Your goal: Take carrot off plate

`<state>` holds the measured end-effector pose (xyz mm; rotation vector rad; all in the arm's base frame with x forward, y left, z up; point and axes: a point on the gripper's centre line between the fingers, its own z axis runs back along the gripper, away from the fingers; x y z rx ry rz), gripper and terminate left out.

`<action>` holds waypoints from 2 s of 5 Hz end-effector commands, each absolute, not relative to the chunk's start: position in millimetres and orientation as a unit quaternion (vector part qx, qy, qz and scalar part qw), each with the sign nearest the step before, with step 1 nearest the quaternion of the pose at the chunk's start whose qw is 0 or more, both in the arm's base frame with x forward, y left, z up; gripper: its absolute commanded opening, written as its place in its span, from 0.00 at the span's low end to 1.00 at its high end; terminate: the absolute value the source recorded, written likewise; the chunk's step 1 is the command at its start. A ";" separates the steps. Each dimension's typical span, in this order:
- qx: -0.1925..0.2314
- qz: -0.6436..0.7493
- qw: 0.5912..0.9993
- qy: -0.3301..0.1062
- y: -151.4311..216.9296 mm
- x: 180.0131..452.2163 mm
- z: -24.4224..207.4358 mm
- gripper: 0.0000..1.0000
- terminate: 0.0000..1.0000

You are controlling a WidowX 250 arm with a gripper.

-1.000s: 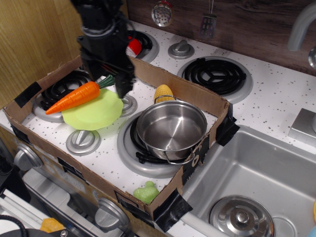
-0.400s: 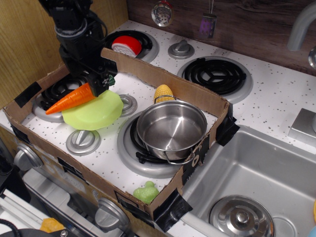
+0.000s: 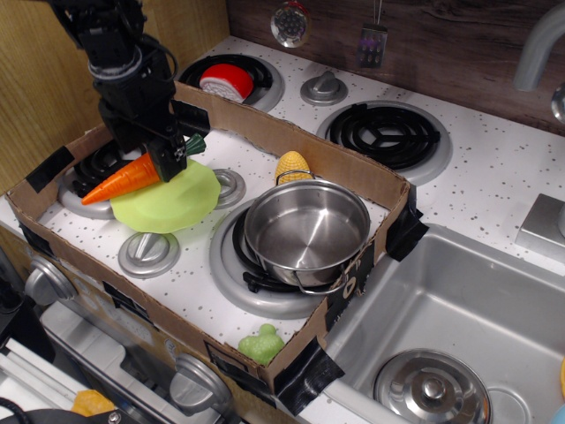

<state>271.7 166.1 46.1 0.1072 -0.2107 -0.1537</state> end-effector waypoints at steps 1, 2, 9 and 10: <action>0.057 -0.077 0.987 -0.129 178.7 283.8 49.5 1.00 0.00; 0.061 -0.074 0.987 -0.127 179.3 281.4 51.2 0.00 0.00; 0.086 0.258 0.959 -0.080 119.1 248.4 114.3 0.00 0.00; 0.088 0.378 0.917 -0.096 109.4 247.1 108.8 0.00 0.00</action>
